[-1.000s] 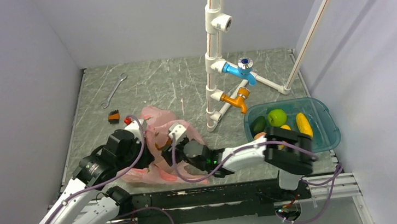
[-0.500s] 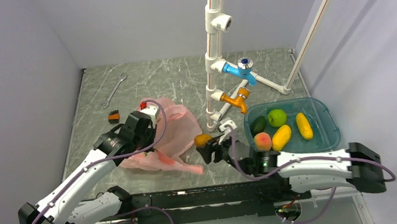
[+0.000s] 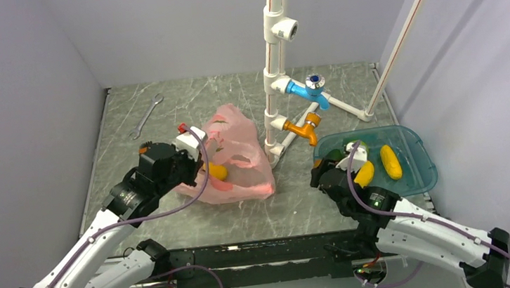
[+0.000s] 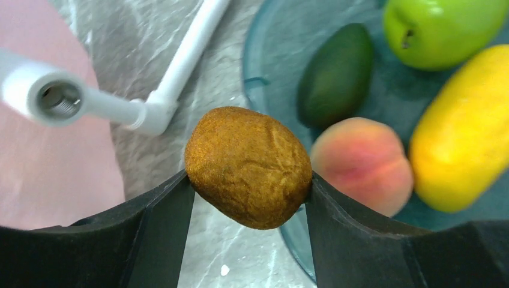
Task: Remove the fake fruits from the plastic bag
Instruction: Place the fake fruit in the bin.
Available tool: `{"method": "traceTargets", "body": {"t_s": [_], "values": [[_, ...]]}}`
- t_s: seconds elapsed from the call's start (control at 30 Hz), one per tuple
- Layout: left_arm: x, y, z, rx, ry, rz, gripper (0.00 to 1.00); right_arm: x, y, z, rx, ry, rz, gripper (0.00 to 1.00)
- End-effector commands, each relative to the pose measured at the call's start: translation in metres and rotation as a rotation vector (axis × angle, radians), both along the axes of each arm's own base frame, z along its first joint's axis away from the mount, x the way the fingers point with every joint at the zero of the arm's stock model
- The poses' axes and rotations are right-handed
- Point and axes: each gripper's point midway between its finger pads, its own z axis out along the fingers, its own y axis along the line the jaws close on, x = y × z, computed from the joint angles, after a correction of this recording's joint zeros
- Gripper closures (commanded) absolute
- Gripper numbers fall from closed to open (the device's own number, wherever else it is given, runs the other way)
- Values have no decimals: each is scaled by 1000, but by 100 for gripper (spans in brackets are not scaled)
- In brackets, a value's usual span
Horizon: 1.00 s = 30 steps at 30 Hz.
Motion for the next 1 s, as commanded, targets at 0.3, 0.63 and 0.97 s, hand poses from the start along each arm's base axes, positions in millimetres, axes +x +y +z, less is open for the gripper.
{"method": "traceTargets", "body": {"t_s": [0.3, 0.63, 0.97], "values": [[-15, -13, -6, -7, -66, -166, 100, 27, -86, 39, -42, -41, -411, 71], [-12, -11, -21, 51, -4, -153, 100, 45, -106, 5, 17, 74, -393, 25], [-8, -4, -27, 94, 11, -120, 100, 34, -78, 10, 129, 104, -238, 4]]}}
